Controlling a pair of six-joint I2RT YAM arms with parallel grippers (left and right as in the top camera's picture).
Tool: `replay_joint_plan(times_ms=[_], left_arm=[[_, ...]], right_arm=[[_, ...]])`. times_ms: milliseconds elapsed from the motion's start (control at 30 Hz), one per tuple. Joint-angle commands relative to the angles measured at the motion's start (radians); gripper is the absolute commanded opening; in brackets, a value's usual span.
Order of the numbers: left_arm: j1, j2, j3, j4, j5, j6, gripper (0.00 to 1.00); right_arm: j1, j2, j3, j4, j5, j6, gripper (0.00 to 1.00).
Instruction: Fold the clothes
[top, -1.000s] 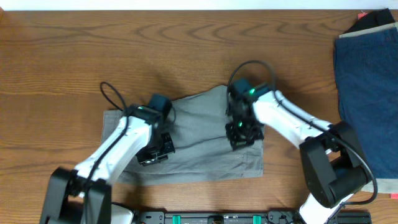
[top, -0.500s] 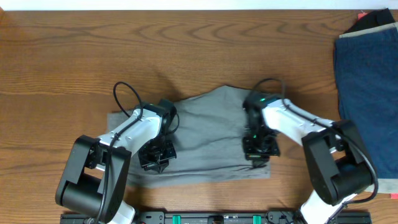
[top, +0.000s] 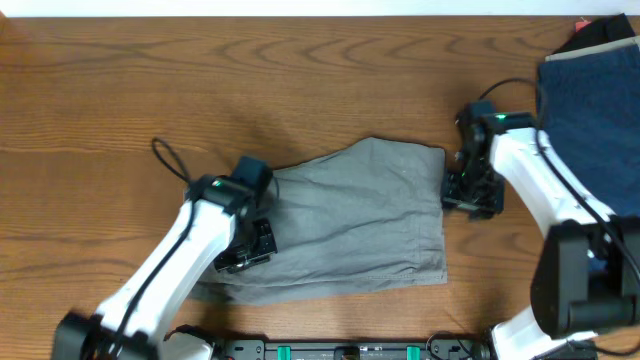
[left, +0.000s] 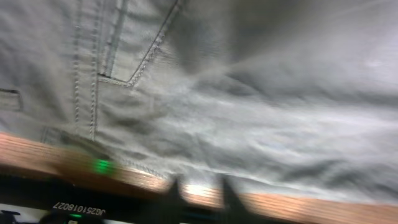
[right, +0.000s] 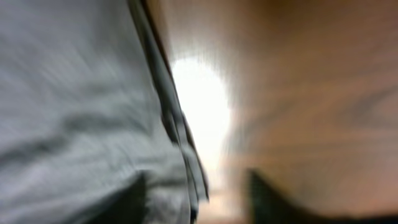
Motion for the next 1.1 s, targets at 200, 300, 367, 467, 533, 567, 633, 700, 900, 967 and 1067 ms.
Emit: replay_joint_plan(times_ms=[200, 300, 367, 467, 533, 567, 633, 700, 900, 967, 1067], left_arm=[[-0.001, -0.100, -0.005, -0.006, -0.116, 0.003, 0.98], [-0.001, -0.100, -0.005, -0.006, -0.116, 0.003, 0.98], [-0.001, -0.100, -0.005, -0.005, -0.116, 0.003, 0.98], [-0.001, -0.100, -0.005, -0.005, -0.116, 0.003, 0.98], [-0.001, -0.100, -0.005, -0.006, -0.116, 0.003, 0.98], [-0.001, -0.100, -0.005, -0.006, -0.116, 0.003, 0.98], [-0.001, -0.100, -0.005, -0.006, -0.116, 0.003, 0.98], [-0.001, -0.100, -0.005, -0.005, -0.116, 0.003, 0.98], [-0.001, -0.100, -0.005, 0.002, -0.116, 0.003, 0.98], [-0.001, -0.100, -0.005, 0.003, -0.116, 0.003, 0.98], [-0.001, -0.100, -0.005, 0.010, -0.116, 0.003, 0.98]], right_arm=[[-0.055, 0.000, 0.013, 0.136, 0.014, -0.044, 0.99], [-0.055, 0.017, -0.006, 0.159, -0.064, -0.113, 0.99], [-0.053, 0.022, -0.032, 0.189, -0.140, -0.174, 0.99], [-0.053, 0.022, -0.082, 0.227, -0.200, -0.193, 0.99], [-0.053, 0.022, -0.119, 0.250, -0.212, -0.193, 0.99], [-0.053, 0.022, -0.137, 0.265, -0.219, -0.193, 0.99], [-0.053, 0.022, -0.179, 0.300, -0.243, -0.193, 0.99], [-0.052, 0.022, -0.219, 0.334, -0.270, -0.193, 0.99], [-0.051, 0.022, -0.314, 0.430, -0.430, -0.193, 0.96], [-0.050, 0.022, -0.338, 0.458, -0.490, -0.193, 0.90], [-0.038, 0.022, -0.357, 0.477, -0.547, -0.191, 0.66]])
